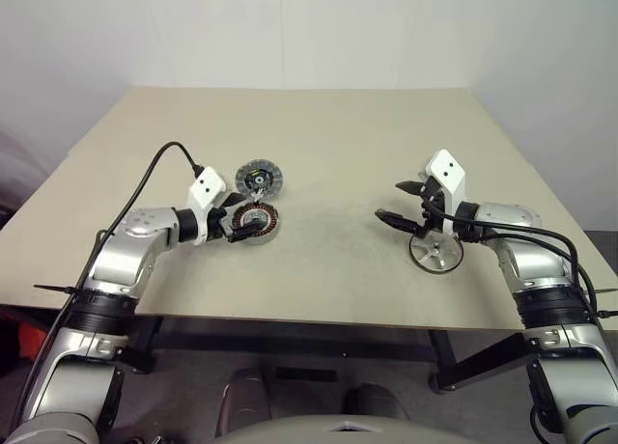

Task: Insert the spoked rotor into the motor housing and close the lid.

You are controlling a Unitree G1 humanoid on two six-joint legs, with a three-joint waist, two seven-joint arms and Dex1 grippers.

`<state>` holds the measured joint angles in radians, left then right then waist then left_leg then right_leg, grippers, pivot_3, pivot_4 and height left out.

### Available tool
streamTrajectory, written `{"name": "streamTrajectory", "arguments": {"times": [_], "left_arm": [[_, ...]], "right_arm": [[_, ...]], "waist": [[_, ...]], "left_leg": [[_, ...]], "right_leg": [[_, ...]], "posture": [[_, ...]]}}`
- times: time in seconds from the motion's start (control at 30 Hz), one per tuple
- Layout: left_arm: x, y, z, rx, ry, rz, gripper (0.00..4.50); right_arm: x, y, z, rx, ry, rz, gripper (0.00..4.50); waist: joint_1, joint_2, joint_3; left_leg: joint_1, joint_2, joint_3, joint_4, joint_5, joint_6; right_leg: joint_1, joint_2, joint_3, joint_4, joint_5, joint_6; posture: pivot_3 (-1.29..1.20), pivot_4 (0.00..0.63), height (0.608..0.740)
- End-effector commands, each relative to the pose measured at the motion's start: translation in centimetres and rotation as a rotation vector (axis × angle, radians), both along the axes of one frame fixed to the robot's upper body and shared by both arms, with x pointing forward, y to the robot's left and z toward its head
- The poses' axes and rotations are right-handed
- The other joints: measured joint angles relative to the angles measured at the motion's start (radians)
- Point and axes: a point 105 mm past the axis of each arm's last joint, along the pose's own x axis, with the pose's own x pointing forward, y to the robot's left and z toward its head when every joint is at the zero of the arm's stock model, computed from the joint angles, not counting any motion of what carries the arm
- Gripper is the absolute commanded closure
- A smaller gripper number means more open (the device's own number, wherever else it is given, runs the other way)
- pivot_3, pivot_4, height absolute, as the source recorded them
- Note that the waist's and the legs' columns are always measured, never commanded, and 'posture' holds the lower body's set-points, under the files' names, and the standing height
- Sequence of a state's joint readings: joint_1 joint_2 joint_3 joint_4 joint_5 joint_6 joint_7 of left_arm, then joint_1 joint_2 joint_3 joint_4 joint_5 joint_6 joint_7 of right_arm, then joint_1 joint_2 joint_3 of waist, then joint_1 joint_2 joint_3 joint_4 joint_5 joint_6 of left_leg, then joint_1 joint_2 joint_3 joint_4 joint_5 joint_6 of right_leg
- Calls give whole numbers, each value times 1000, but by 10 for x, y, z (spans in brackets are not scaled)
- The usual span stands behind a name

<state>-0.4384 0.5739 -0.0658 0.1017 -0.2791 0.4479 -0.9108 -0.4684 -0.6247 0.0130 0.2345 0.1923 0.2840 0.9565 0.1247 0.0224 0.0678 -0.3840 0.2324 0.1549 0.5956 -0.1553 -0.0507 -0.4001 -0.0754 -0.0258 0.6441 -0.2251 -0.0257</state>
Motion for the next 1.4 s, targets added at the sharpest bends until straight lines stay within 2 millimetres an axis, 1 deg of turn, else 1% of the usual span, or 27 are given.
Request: {"name": "streamTrajectory", "arguments": {"times": [0.03, 0.23, 0.33, 0.43, 0.5, 0.53, 0.6, 0.7, 0.8, 0.9, 1.0, 1.1, 1.23, 1.3, 1.4], "left_arm": [[3, -1, 20, -22, -69, 5, 44], [3, -1, 19, -2, -72, -4, 44], [3, 0, 19, 44, -92, -14, 44], [4, 5, 19, 149, -124, -40, 44], [5, 11, 19, 252, -153, -68, 44], [7, 15, 20, 333, -179, -89, 44], [9, 16, 23, 447, -220, -159, 44], [14, 12, 32, 563, -275, -251, 44], [13, 5, 39, 760, -326, -440, 44], [11, 5, 42, 922, -346, -595, 44], [11, 7, 40, 1014, -338, -685, 44], [13, 12, 41, 1162, -342, -792, 44], [19, 14, 42, 1253, -349, -849, 44], [22, 15, 40, 1305, -355, -880, 44], [27, 9, 32, 1354, -371, -930, 44]], "right_arm": [[4, 1, 16, 5, -57, 1, 0], [3, 1, 16, 10, -48, 13, 0], [3, 0, 16, 7, -52, 5, 0], [4, 0, 16, 8, -53, 4, 0], [4, 1, 16, 9, -54, 6, 0], [4, 2, 16, 9, -54, 8, 0], [5, 2, 16, 9, -54, 10, 0], [6, 3, 16, 8, -54, 12, 0], [10, 5, 20, 4, -64, 19, 0], [13, 4, 23, -1, -70, 21, 0], [15, 4, 25, -4, -72, 23, 0], [16, 2, 27, -14, -73, 30, 0], [17, 0, 30, -23, -75, 32, 0], [17, 0, 32, -27, -76, 36, 0], [19, 1, 35, -31, -82, 40, 0]], "waist": [[0, 0, 0], [0, 0, 0], [0, 0, 0], [-1, 0, 0], [0, 0, 0], [0, 0, 0], [1, 0, 0], [2, 0, 0], [2, -1, 0], [1, -1, 0], [0, 0, 0], [1, -1, 1], [2, -1, 1], [2, -1, 1], [4, -1, 1]], "left_leg": [[0, 0, 0, 0, 0, 0], [0, 0, 0, 0, 0, 0], [0, 0, 0, 0, 0, 0], [0, 0, 0, -1, 0, 0], [0, 0, 0, -1, 0, 0], [0, 0, 0, -1, 0, 0], [0, 0, 0, -1, 0, 0], [0, 0, 0, -1, 0, 0], [0, -1, 0, -1, 0, 0], [0, -1, 0, -1, 0, 0], [0, -1, 0, -3, 0, -1], [-1, -1, 0, -4, 0, -1], [-2, -1, 0, -4, 0, -1], [-2, -1, 0, -4, 0, -1], [-1, -1, 0, -4, 0, -1]], "right_leg": [[0, 0, 0, 0, 0, 0], [0, 0, 0, 0, 0, 0], [0, 0, 0, 0, 0, 0], [0, 0, 0, -1, 0, 0], [0, 0, 0, -1, 0, 1], [0, 0, 0, -1, -1, 2], [0, 0, 0, -1, -1, 2], [0, 0, 0, -1, -3, 5], [0, -1, 0, -1, -1, 1], [0, -1, 0, -1, 0, 1], [-1, -1, 0, -1, 0, 1], [-2, -1, 0, -2, 0, 0], [-3, -1, 0, -2, 0, 0], [-3, -1, 0, -2, 0, 0], [-2, -1, 0, -2, 0, 0]], "posture": [[0, 0, 740], [0, 0, 740], [0, 0, 740], [0, 0, 740], [0, 0, 740], [0, 0, 740], [0, 0, 740], [0, 0, 740], [0, 0, 740], [0, 0, 740], [0, 0, 740], [0, 0, 740], [0, 0, 740], [0, 0, 740], [0, 0, 740]]}}
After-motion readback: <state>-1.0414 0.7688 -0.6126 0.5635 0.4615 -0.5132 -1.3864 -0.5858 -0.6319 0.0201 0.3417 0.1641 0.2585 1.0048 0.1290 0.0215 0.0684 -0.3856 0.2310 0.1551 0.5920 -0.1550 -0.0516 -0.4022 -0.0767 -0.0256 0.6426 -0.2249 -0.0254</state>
